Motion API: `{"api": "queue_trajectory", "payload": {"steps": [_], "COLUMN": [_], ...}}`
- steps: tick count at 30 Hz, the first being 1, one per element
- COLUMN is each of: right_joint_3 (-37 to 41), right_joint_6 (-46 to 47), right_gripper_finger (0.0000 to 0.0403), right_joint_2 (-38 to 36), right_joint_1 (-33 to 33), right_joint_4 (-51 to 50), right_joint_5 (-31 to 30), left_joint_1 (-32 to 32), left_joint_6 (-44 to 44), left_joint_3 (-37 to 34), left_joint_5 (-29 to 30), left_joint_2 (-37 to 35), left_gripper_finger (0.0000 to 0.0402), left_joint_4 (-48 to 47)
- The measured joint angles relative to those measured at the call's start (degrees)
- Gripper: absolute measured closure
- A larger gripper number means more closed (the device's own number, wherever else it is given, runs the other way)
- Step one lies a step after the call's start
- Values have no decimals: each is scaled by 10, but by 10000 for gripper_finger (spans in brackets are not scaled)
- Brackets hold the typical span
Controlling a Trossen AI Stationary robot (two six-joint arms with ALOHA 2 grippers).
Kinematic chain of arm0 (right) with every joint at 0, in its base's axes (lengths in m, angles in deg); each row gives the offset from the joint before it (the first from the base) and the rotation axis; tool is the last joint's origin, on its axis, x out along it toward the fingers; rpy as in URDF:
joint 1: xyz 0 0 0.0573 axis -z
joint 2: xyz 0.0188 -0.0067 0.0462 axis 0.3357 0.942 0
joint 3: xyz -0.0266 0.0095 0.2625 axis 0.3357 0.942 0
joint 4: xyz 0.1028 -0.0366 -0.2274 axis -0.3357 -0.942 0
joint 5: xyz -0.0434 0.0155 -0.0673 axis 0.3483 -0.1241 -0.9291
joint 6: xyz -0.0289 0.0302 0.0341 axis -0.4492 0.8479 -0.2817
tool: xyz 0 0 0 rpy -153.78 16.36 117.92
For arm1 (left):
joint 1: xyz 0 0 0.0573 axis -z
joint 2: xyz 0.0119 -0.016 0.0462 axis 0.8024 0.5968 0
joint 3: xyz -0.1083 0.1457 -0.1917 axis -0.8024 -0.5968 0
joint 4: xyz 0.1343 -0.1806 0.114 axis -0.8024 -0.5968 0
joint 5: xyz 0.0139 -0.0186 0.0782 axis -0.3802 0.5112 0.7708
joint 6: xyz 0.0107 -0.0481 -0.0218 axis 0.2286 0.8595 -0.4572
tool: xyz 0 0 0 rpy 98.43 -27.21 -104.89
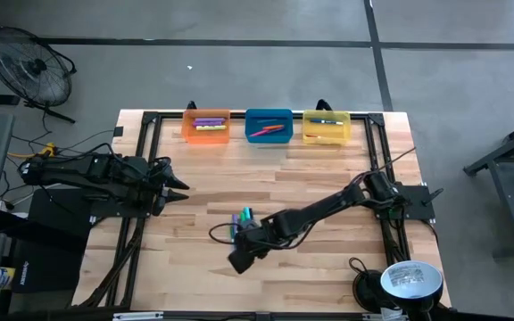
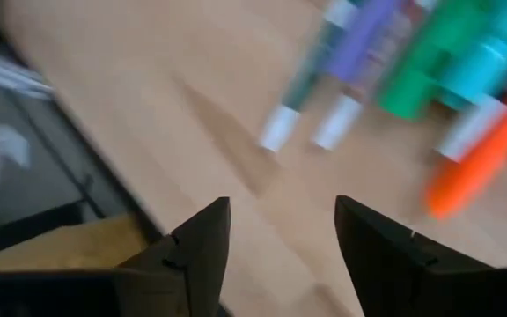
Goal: Pick & Place Markers
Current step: Put the orange pen into the blue bin
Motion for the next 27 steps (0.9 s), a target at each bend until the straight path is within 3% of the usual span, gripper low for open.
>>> {"api": "queue_trajectory", "payload": {"steps": [13, 21, 23, 27], "right_joint_3": [-155, -332, -303, -278], "right_joint_6": [-119, -172, -153, -92], "right_gripper_finger": [266, 271, 271, 271], "right_joint_2": [6, 132, 131, 130], "right_joint_1": [16, 32, 32, 33], "right_joint_4": [-17, -48, -23, -108], "right_joint_5": [-87, -70, -62, -35], "left_joint_1": [0, 0, 0, 0], "left_joint_6": [0, 0, 0, 0], "left_joint_3": [0, 0, 0, 0], "left_joint_5": [0, -2, -3, -3], "left_joint_2": [0, 0, 0, 0], "left_gripper_finger": [245, 245, 245, 245], "left_joint_4": [0, 0, 0, 0]}}
